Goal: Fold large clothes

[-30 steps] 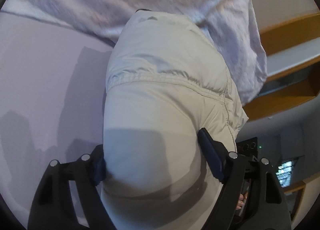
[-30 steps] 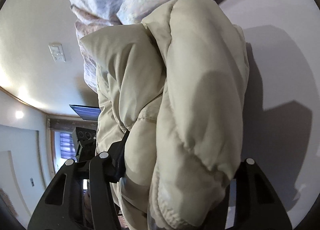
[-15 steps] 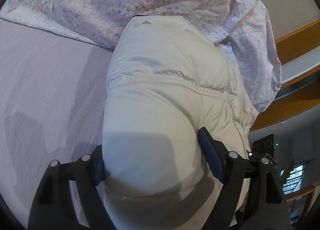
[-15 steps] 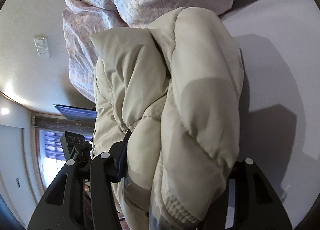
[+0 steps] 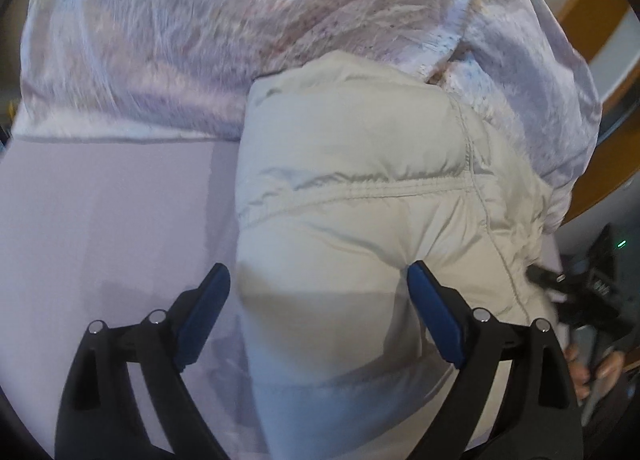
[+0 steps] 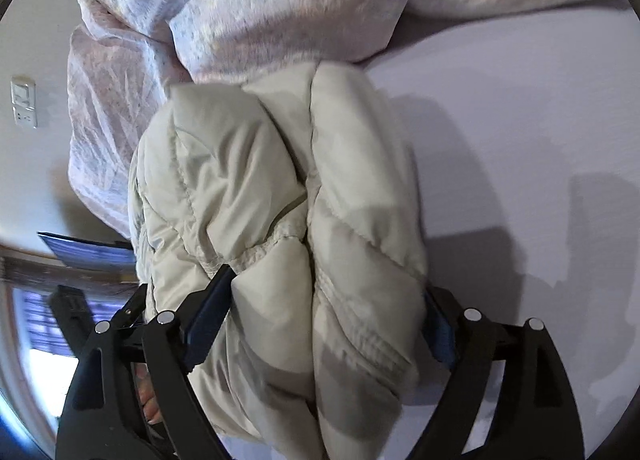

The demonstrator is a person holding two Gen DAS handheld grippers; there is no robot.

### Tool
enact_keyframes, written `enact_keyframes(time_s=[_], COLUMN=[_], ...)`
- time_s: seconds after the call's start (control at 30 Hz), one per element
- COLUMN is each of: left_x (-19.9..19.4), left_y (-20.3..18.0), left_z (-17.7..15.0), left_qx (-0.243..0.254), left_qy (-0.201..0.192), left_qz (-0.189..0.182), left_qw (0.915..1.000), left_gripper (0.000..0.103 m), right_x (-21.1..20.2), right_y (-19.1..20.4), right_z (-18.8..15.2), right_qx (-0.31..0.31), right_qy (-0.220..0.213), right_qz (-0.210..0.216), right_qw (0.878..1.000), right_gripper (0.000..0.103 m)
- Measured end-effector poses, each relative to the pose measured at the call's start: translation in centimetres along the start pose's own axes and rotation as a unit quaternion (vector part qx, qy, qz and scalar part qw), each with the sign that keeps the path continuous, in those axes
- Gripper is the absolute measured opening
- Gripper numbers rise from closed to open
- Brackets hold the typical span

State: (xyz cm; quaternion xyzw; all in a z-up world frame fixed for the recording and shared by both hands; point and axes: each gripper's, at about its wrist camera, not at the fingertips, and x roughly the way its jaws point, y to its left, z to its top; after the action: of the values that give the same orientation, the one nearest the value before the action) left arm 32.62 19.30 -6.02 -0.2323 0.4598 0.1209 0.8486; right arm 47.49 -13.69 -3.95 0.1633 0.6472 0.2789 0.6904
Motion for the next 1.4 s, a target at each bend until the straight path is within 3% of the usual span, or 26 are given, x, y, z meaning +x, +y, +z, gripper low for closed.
enact_keyframes(time_s=[0.17, 0.3, 0.47, 0.57, 0.83, 0.97, 1.2, 1.4], left_x=[-1.8, -3.3, -3.8, -3.6, -2.0, -0.6, 1.4, 0.8], left_y=[-1.2, -1.9, -3.6, -4.6, -5.9, -6.2, -6.6, -6.1], left_z=[-0.2, -0.6, -0.9, -1.1, -2.0, -2.5, -3.0, -3.2], left_qx=[0.045, 0.059, 0.069, 0.080, 0.098, 0.100, 0.109, 0.088], left_qy=[-0.020, -0.042, -0.051, -0.051, -0.037, -0.020, -0.008, -0.004], left_qz=[0.061, 0.079, 0.076, 0.074, 0.068, 0.060, 0.082, 0.080], left_qw=[0.9969, 0.9942, 0.9934, 0.9927, 0.9921, 0.9929, 0.9907, 0.9929], left_gripper=[0.091, 0.093, 0.094, 0.094, 0.095, 0.098, 0.101, 0.101], right_x=[-4.7, -7.8, -5.8, -4.2, -0.6, 0.8, 2.0, 1.1], right_y=[1.6, 3.6, 8.9, 9.8, 9.3, 7.7, 6.4, 7.1], right_z=[-0.3, -1.2, -3.8, -5.4, -6.3, -6.5, -6.8, -6.5], right_qx=[-0.043, -0.085, -0.180, -0.222, -0.243, -0.224, -0.213, -0.210], right_qy=[-0.072, -0.122, -0.111, -0.100, -0.105, -0.092, -0.091, -0.083], right_qz=[-0.084, -0.077, -0.081, -0.100, -0.163, -0.177, -0.179, -0.184], right_qw=[0.993, 0.986, 0.974, 0.965, 0.950, 0.954, 0.956, 0.957], right_gripper=[0.086, 0.084, 0.055, 0.045, 0.044, 0.044, 0.043, 0.045])
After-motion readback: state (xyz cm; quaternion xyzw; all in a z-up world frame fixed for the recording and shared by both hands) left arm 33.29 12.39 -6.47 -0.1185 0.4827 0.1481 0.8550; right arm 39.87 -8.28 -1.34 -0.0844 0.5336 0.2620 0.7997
